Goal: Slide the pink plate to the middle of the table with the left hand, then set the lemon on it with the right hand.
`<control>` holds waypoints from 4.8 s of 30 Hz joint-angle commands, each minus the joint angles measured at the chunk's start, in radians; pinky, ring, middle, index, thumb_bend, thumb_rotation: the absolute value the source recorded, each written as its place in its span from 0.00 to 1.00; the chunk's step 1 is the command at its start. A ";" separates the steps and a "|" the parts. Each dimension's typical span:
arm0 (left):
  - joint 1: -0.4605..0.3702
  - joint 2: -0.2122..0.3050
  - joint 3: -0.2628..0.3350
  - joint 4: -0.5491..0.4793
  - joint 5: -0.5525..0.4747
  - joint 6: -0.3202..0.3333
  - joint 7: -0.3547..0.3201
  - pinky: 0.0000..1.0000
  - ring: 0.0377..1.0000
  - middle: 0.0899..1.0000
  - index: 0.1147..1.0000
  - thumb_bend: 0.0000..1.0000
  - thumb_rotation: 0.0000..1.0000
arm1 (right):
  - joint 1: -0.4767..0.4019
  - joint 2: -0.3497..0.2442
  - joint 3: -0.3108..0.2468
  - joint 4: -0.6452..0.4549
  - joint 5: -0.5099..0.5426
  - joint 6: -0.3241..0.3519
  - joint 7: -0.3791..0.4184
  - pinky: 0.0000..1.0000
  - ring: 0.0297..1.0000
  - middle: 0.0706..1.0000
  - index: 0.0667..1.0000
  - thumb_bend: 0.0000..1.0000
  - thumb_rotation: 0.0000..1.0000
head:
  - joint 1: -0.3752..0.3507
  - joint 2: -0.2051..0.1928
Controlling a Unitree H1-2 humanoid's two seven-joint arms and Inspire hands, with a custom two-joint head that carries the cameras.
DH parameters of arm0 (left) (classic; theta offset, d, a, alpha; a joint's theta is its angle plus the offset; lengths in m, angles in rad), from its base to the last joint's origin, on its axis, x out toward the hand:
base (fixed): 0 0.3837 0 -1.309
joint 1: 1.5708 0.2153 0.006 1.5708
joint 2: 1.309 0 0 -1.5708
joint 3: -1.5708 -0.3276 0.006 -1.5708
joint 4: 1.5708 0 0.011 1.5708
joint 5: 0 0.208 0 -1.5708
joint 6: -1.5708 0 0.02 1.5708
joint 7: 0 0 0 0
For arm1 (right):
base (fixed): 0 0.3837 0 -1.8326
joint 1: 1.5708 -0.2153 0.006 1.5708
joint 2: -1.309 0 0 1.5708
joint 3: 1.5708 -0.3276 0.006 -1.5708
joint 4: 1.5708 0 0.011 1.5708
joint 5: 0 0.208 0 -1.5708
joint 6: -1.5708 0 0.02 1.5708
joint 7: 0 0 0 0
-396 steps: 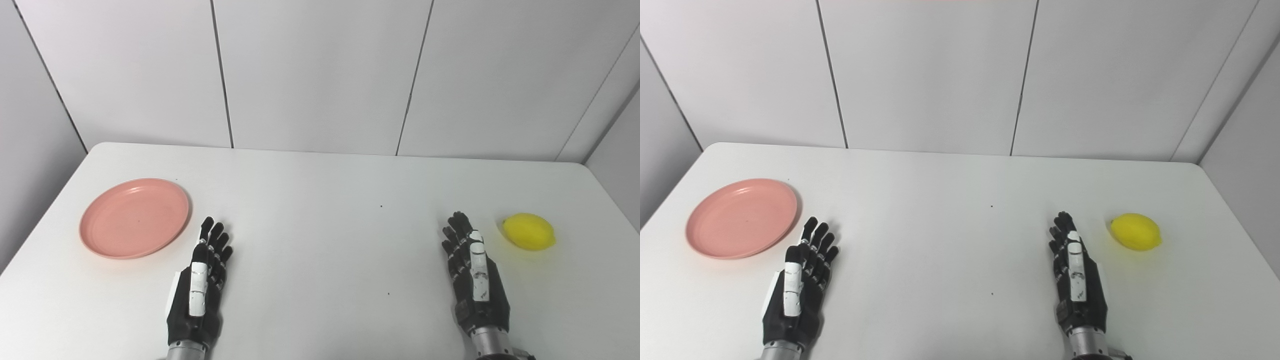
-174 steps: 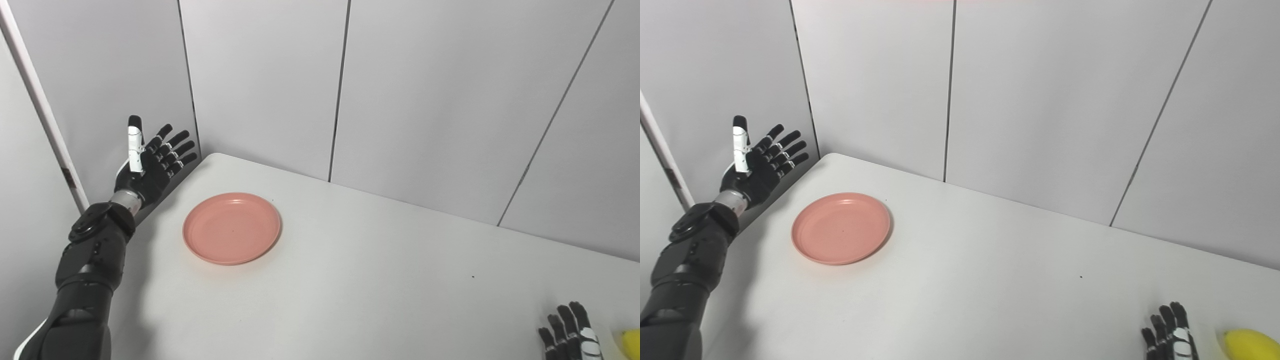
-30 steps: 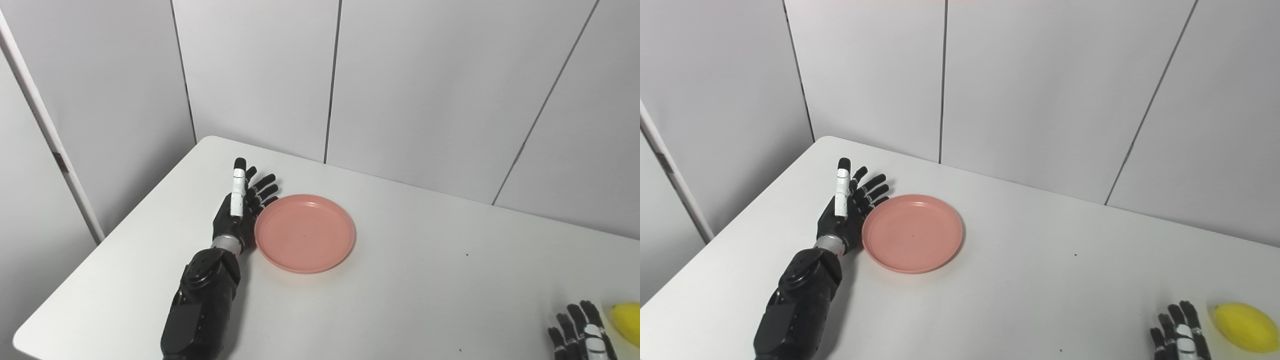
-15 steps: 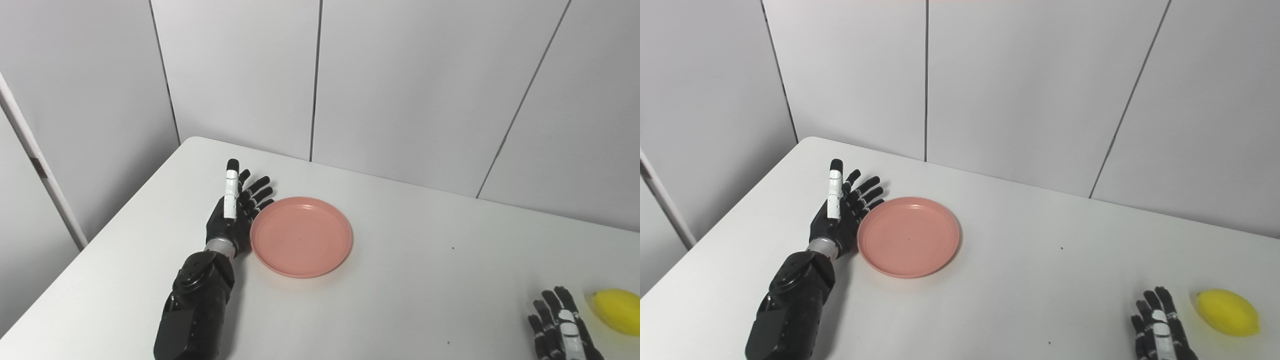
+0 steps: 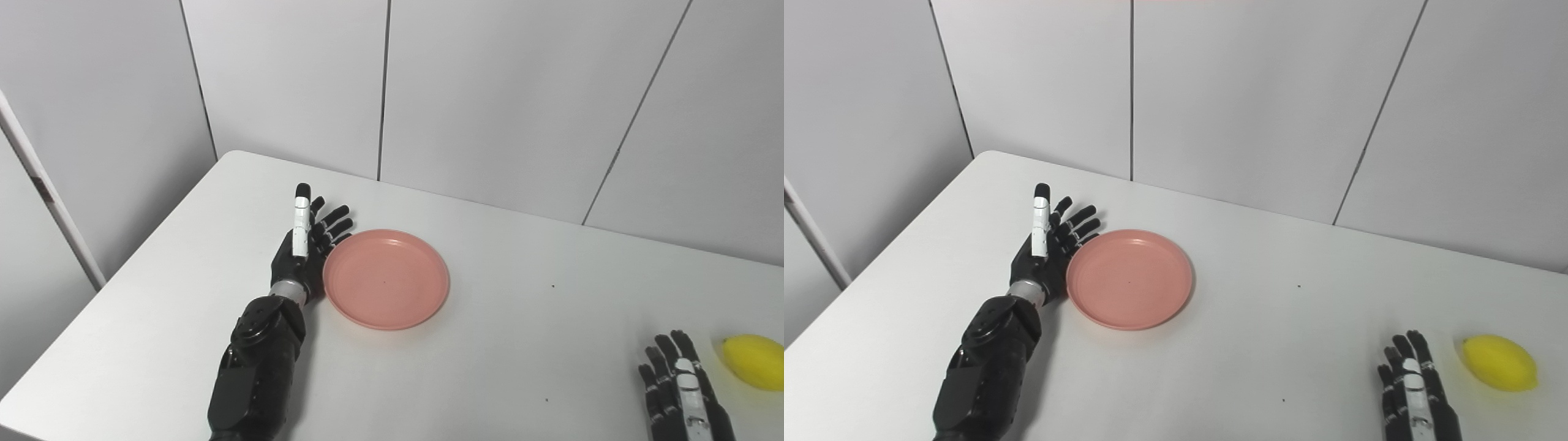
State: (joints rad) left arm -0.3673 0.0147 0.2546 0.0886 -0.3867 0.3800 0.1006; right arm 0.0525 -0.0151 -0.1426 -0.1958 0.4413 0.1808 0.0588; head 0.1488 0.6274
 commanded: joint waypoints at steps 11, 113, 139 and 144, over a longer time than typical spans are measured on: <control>-0.018 -0.014 -0.020 0.022 0.008 -0.034 -0.017 0.85 0.84 0.81 0.97 1.00 0.92 | 0.009 0.021 0.008 -0.027 -0.009 0.042 -0.024 1.00 0.95 0.93 0.91 0.64 0.53 | -0.027 0.014; 0.072 -0.186 -0.144 -0.042 0.070 -0.127 -0.030 0.86 0.85 0.84 1.00 0.90 0.96 | -0.015 0.196 0.127 -0.017 -0.193 0.046 -0.123 0.91 0.88 0.86 0.83 0.69 0.47 | -0.388 0.041; 0.051 -0.158 -0.106 0.026 0.025 -0.154 -0.081 0.88 0.86 0.85 1.00 0.93 0.91 | -0.042 0.209 0.133 0.006 -0.393 -0.094 -0.198 0.78 0.79 0.77 0.73 0.68 0.58 | -0.522 0.003; 0.041 -0.159 -0.096 0.044 0.003 -0.168 -0.093 0.91 0.88 0.86 1.00 0.93 0.89 | -0.053 0.208 0.135 -0.035 -0.447 -0.084 -0.234 0.70 0.72 0.71 0.70 0.70 0.63 | -0.529 -0.001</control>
State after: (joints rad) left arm -0.3120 -0.1450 0.1536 0.1232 -0.3721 0.2152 0.0121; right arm 0.0220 0.1704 -0.0075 -0.1878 0.0089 0.1242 -0.1703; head -0.3804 0.6274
